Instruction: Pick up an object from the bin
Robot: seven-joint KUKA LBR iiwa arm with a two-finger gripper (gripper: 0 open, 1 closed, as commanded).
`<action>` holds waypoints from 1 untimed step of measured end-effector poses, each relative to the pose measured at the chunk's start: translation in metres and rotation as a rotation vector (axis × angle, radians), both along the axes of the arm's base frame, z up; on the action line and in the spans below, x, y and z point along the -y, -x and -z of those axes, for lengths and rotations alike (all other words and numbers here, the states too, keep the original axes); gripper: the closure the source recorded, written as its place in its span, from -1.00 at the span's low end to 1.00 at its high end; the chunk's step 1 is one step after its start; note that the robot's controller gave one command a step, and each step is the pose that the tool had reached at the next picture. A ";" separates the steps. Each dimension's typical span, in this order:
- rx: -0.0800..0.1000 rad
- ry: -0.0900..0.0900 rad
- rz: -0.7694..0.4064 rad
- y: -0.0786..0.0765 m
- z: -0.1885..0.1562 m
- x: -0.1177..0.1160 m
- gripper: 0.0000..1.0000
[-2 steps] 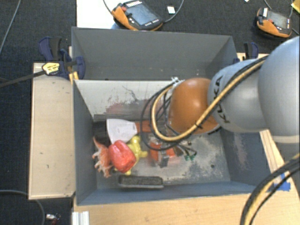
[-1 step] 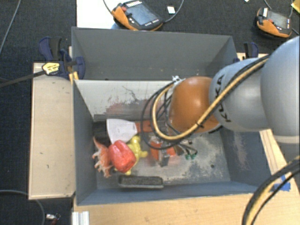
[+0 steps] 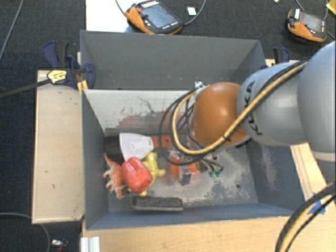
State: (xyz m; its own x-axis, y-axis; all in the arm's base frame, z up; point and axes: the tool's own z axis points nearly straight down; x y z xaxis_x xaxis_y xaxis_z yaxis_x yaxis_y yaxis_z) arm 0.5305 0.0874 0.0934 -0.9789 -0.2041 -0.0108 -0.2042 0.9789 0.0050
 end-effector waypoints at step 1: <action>0.004 -0.001 0.001 -0.001 -0.013 0.000 1.00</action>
Offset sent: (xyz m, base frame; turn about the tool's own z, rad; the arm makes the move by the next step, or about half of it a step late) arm 0.0010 0.0003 0.0625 0.0011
